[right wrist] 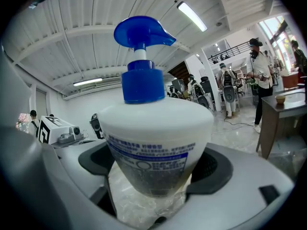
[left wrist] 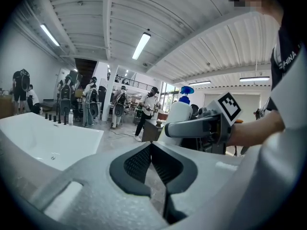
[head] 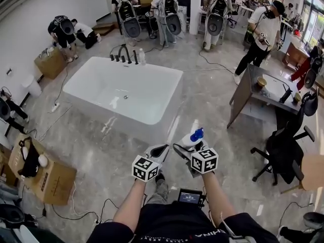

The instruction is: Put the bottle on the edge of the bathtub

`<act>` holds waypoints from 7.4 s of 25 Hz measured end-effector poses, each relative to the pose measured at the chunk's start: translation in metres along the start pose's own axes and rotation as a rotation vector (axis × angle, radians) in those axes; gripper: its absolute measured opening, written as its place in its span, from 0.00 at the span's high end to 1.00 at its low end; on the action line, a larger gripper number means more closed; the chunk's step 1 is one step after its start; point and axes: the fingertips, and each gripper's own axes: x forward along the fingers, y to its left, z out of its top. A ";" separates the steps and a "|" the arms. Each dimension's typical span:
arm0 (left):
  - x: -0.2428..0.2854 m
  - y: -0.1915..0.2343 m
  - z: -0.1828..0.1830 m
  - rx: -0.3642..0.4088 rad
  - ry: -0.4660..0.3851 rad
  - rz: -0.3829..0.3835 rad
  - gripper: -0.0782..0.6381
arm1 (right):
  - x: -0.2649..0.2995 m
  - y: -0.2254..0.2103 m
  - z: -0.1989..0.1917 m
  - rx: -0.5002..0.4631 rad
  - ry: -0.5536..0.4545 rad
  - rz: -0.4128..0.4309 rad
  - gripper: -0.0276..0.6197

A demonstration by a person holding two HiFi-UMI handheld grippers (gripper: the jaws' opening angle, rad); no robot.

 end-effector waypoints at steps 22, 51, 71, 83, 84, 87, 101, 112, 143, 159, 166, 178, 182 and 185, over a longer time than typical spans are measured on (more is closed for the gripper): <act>0.130 0.187 0.067 -0.013 -0.006 -0.097 0.88 | 0.175 -0.106 0.081 0.013 0.009 -0.093 0.22; 0.257 0.296 0.089 -0.061 0.037 -0.084 0.88 | 0.281 -0.233 0.129 0.064 0.025 -0.109 0.22; 0.440 0.358 0.155 -0.066 0.033 -0.005 0.88 | 0.348 -0.402 0.192 0.099 0.042 -0.040 0.22; 0.520 0.451 0.181 -0.086 0.017 -0.004 0.88 | 0.433 -0.475 0.232 0.068 0.074 -0.058 0.22; 0.526 0.460 0.187 -0.087 0.012 -0.005 0.88 | 0.442 -0.481 0.240 0.061 0.075 -0.062 0.22; 0.539 0.487 0.202 -0.087 -0.001 -0.008 0.88 | 0.467 -0.496 0.262 0.044 0.077 -0.070 0.22; 0.575 0.544 0.204 -0.108 0.019 -0.032 0.88 | 0.525 -0.529 0.280 0.046 0.100 -0.090 0.22; 0.589 0.557 0.212 -0.109 0.005 -0.004 0.88 | 0.552 -0.543 0.290 0.022 0.114 -0.034 0.22; 0.629 0.770 0.080 -0.279 0.042 0.584 0.88 | 0.854 -0.592 0.142 -0.351 0.349 0.313 0.22; 0.629 0.823 0.033 -0.325 0.029 0.650 0.88 | 0.936 -0.583 0.087 -0.382 0.326 0.410 0.22; 0.630 0.826 0.027 -0.333 0.035 0.651 0.88 | 0.933 -0.581 0.086 -0.402 0.297 0.437 0.22; 0.623 0.826 0.021 -0.336 0.053 0.654 0.88 | 0.931 -0.583 0.075 -0.448 0.314 0.450 0.19; 0.620 0.823 0.022 -0.337 0.062 0.654 0.88 | 0.928 -0.586 0.075 -0.443 0.331 0.441 0.18; 0.617 0.820 0.027 -0.330 0.064 0.650 0.88 | 0.925 -0.590 0.076 -0.434 0.347 0.428 0.16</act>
